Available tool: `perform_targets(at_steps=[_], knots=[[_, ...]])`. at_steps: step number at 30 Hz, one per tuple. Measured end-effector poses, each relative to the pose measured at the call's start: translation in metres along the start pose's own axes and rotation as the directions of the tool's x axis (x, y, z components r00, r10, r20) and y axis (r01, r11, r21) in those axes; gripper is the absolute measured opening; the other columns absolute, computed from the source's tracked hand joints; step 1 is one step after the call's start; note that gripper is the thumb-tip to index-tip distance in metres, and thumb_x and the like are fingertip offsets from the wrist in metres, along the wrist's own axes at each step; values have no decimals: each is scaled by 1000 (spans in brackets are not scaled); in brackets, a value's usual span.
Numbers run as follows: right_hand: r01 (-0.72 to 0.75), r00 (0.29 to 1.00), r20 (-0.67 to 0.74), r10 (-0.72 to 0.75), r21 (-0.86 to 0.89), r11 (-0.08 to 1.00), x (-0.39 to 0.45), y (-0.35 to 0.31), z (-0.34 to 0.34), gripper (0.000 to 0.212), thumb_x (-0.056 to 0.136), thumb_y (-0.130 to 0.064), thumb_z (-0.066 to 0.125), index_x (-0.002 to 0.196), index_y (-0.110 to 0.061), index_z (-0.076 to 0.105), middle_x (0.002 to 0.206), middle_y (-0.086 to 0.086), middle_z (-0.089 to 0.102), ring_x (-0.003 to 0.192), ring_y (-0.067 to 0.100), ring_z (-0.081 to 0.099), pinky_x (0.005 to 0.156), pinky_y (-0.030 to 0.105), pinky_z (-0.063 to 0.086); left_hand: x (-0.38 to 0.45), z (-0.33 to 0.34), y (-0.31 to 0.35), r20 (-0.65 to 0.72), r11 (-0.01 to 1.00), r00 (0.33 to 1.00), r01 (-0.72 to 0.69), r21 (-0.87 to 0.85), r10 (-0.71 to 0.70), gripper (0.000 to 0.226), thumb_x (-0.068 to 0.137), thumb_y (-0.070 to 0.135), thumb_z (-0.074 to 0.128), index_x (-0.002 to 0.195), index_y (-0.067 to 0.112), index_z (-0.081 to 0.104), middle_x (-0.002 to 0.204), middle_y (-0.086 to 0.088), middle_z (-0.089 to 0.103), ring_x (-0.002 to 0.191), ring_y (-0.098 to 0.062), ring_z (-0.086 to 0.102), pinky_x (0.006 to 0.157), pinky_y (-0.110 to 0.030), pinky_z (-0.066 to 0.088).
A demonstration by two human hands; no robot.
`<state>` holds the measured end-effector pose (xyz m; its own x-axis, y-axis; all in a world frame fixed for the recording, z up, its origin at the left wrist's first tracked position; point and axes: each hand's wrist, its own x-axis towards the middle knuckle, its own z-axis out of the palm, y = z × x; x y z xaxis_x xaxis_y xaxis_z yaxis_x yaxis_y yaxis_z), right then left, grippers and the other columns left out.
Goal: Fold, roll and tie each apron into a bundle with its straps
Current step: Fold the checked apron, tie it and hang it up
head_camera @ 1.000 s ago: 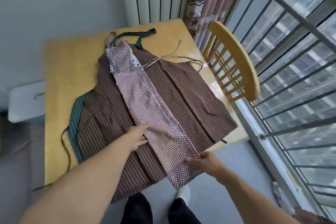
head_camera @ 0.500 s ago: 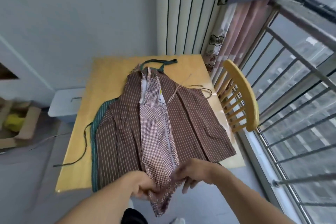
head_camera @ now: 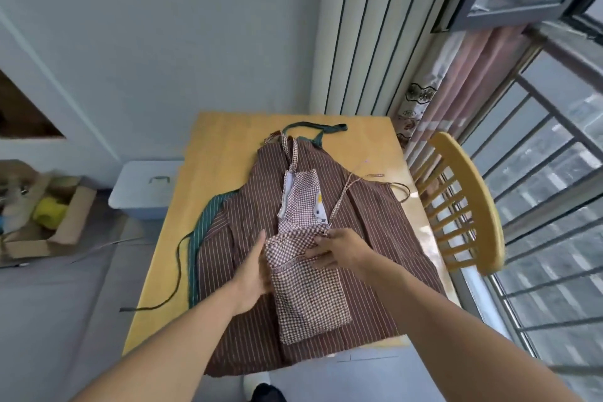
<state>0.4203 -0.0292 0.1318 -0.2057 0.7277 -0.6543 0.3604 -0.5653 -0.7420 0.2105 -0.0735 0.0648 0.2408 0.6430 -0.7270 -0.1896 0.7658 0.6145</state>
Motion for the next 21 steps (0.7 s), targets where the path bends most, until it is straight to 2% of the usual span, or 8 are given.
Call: perform_targets(at_steps=[3,6,7,9,11,14,17,21], knots=[[35,990,-132,-48,-97,995,28,-13,-7,21,104,-19,57,110,-2,67,84,10,74,56,8,68,58,24,58,35,-8,24,-27,990,999,-35,137,39,90,69,91,59,139,35,54,138,7,62,129,-21,55,115,-57,35],[55,965,-236,-112,-235,970,59,-20,-15,19,101,-20,62,87,-10,70,71,4,70,54,9,63,58,25,58,121,-39,12,-155,958,984,-46,283,93,124,34,87,82,135,20,55,137,2,63,125,-23,59,110,-52,43],[54,958,-261,-120,-247,968,69,-20,-18,18,101,-21,63,88,-11,71,71,4,71,57,11,64,62,28,60,126,-38,21,-159,947,983,-38,320,93,117,39,85,83,132,19,56,134,2,64,122,-22,60,108,-48,45],[50,936,-329,-126,-232,971,83,-21,-21,16,101,-21,62,96,-9,73,77,8,76,60,13,67,65,31,63,107,-15,49,-195,952,974,-54,303,117,70,73,61,82,122,15,63,123,0,71,114,-21,65,97,-40,48],[31,917,-389,-91,-157,987,101,-23,-27,19,101,-19,62,107,-4,72,83,10,77,59,11,70,56,23,59,109,-4,68,-192,958,973,-71,278,128,31,90,36,75,111,15,69,112,-1,76,105,-21,69,89,-38,52],[-8,916,-402,21,34,999,130,-28,-37,30,101,-18,63,123,1,64,88,9,77,57,9,72,49,17,53,127,-1,85,-206,944,960,-122,307,191,23,95,26,70,115,15,71,111,2,75,100,-15,70,84,-31,55],[-37,928,-369,56,59,998,160,-31,-48,26,100,-21,66,113,1,68,79,3,76,55,8,70,47,16,50,154,-4,98,-285,940,925,-163,298,251,17,101,22,62,115,15,68,104,5,72,91,-7,67,67,-21,48],[-58,941,-324,97,128,990,205,-35,-61,28,99,-20,66,120,-1,67,84,5,77,66,16,74,61,24,61,195,-6,116,-328,947,919,-117,299,217,32,102,26,60,131,12,63,112,3,70,93,-8,65,68,-21,47]])
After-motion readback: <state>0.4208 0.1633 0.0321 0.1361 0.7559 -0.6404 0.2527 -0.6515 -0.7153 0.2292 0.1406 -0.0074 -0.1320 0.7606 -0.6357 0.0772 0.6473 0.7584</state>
